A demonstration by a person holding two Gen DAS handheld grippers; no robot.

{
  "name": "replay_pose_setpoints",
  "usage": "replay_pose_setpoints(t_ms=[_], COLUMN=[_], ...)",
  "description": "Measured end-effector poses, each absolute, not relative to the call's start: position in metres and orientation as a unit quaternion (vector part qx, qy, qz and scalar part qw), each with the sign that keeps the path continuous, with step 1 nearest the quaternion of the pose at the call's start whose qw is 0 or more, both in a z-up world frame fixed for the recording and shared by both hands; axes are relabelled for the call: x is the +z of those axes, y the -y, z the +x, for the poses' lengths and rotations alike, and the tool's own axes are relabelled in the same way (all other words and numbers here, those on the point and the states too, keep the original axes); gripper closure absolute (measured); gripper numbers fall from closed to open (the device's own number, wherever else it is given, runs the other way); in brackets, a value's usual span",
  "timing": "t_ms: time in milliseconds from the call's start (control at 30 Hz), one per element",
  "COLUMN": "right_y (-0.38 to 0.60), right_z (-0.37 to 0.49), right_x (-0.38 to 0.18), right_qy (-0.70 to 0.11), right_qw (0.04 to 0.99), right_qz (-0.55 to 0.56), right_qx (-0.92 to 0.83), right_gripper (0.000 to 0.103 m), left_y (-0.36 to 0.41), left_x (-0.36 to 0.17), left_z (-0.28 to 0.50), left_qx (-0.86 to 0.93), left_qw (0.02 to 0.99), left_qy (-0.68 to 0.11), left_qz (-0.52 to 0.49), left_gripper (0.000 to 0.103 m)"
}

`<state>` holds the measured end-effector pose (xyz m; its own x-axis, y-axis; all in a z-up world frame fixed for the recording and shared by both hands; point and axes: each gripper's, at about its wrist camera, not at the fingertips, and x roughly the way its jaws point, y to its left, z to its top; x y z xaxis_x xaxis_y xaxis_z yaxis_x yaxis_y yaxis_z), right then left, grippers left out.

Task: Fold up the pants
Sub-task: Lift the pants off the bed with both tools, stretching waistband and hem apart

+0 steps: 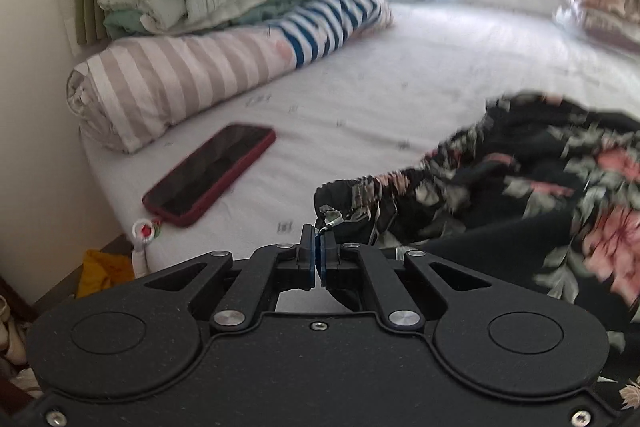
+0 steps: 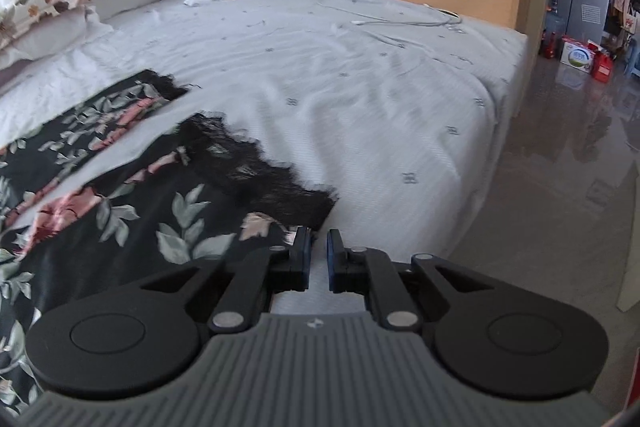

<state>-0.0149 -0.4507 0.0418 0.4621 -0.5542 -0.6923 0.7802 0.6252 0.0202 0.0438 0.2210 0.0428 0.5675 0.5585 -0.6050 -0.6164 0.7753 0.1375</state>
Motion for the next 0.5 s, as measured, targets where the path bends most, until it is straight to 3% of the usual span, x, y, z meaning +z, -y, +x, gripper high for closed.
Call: replay_pose_setpoints(t_ms=[67, 100, 133, 167, 233, 300, 433, 500], right_y=[0.452, 0.451, 0.450, 0.447, 0.441, 0.434, 0.419, 0.412], right_z=[-0.017, -0.019, -0.019, -0.019, -0.016, -0.010, 0.006, 0.016], right_x=[0.045, 0.049, 0.053, 0.058, 0.068, 0.079, 0.098, 0.106], right_qy=[-0.334, -0.330, -0.326, -0.321, -0.313, -0.304, -0.287, -0.281], right_qw=[0.837, 0.840, 0.844, 0.849, 0.860, 0.871, 0.889, 0.897], right_qz=[0.169, 0.170, 0.172, 0.172, 0.168, 0.167, 0.170, 0.174], right_qx=[-0.400, -0.396, -0.390, -0.383, -0.367, -0.348, -0.312, -0.292], right_gripper=[0.083, 0.077, 0.073, 0.068, 0.053, 0.045, 0.027, 0.022], left_y=[-0.222, -0.223, -0.224, -0.224, -0.222, -0.217, -0.205, -0.199], left_x=[0.039, 0.040, 0.043, 0.047, 0.058, 0.071, 0.100, 0.114], left_z=[0.044, 0.042, 0.038, 0.036, 0.033, 0.037, 0.058, 0.073], left_qx=[0.322, 0.315, 0.310, 0.306, 0.297, 0.288, 0.250, 0.221], left_qw=[0.884, 0.888, 0.892, 0.896, 0.905, 0.913, 0.933, 0.942], left_qy=[-0.334, -0.328, -0.318, -0.306, -0.282, -0.266, -0.239, -0.232], left_qz=[-0.049, -0.065, -0.083, -0.099, -0.116, -0.112, -0.102, -0.103], left_gripper=[0.092, 0.082, 0.063, 0.054, 0.050, 0.047, 0.023, 0.018])
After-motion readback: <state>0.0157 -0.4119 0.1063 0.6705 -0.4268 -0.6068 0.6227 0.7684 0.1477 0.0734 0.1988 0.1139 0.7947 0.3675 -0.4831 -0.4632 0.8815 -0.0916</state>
